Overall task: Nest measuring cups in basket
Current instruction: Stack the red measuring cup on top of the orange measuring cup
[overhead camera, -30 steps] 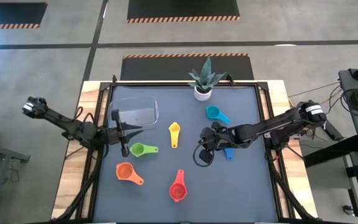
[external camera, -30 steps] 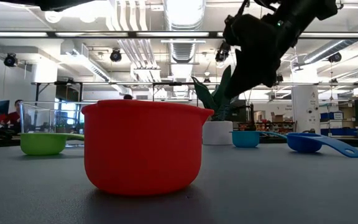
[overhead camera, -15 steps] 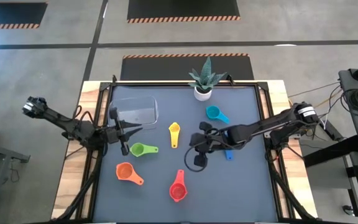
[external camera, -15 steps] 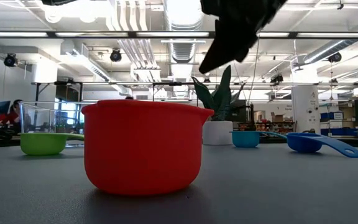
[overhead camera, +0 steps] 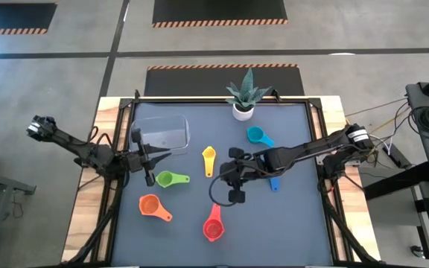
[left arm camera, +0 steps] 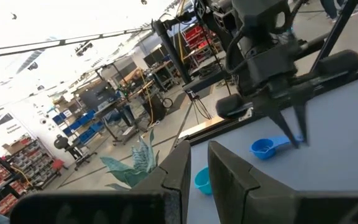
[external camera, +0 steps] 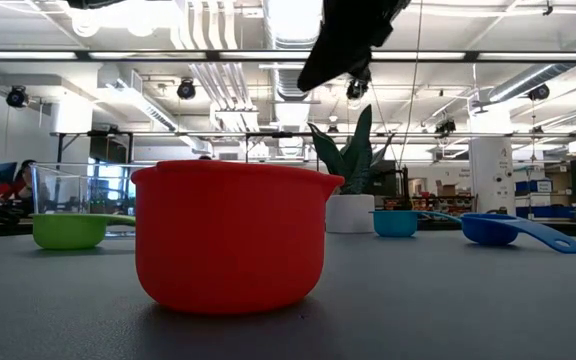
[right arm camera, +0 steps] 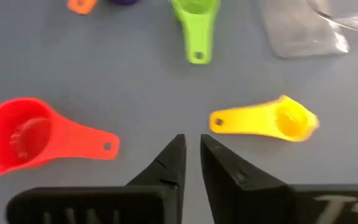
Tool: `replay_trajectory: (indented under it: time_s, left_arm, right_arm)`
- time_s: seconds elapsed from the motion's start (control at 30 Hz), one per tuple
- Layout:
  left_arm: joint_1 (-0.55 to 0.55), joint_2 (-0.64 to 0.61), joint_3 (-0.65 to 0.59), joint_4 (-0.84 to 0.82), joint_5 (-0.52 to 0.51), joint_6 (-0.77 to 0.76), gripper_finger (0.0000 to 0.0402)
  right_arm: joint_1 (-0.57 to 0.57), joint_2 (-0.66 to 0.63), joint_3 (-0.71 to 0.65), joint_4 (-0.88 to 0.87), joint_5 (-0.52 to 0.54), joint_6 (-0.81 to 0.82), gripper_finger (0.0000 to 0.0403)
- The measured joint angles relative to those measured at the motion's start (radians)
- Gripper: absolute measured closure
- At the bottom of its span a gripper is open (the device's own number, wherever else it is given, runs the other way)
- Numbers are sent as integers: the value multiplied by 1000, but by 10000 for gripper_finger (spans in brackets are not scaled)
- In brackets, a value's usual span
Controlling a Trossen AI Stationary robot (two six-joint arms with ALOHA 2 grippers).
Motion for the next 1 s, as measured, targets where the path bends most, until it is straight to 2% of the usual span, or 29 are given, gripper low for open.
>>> replay_trajectory:
  time_s: [0.17, 0.33, 0.43, 0.53, 0.63, 0.77, 0.9, 1.0]
  left_arm:
    - [0, 3, 0, 0, 0, 0, 364]
    - [0, 2, 0, 1, 0, 0, 364]
    - [0, 3, 0, 1, 0, 0, 364]
    - [0, 5, 0, 4, 1, 0, 364]
    - [0, 6, 0, 10, 1, 6, 364]
    - [0, 7, 0, 19, 1, 15, 364]
    - [0, 7, 0, 20, 1, 15, 364]
    - [0, 7, 0, 28, 1, 16, 364]
  right_arm:
    - [0, 37, 32, 3, -81, -42, 300]
    - [0, 74, 70, 3, -93, -16, 224]
    - [-1, 88, 78, -4, -194, -105, 183]
    - [1, 103, 78, 5, -288, -195, 162]
    - [1, 124, 79, 14, -290, -232, 161]
    - [9, 154, 79, 13, -291, -281, 178]
    - [37, 180, 79, 8, -388, -303, 217]
    - [52, 204, 79, 41, -393, -304, 259]
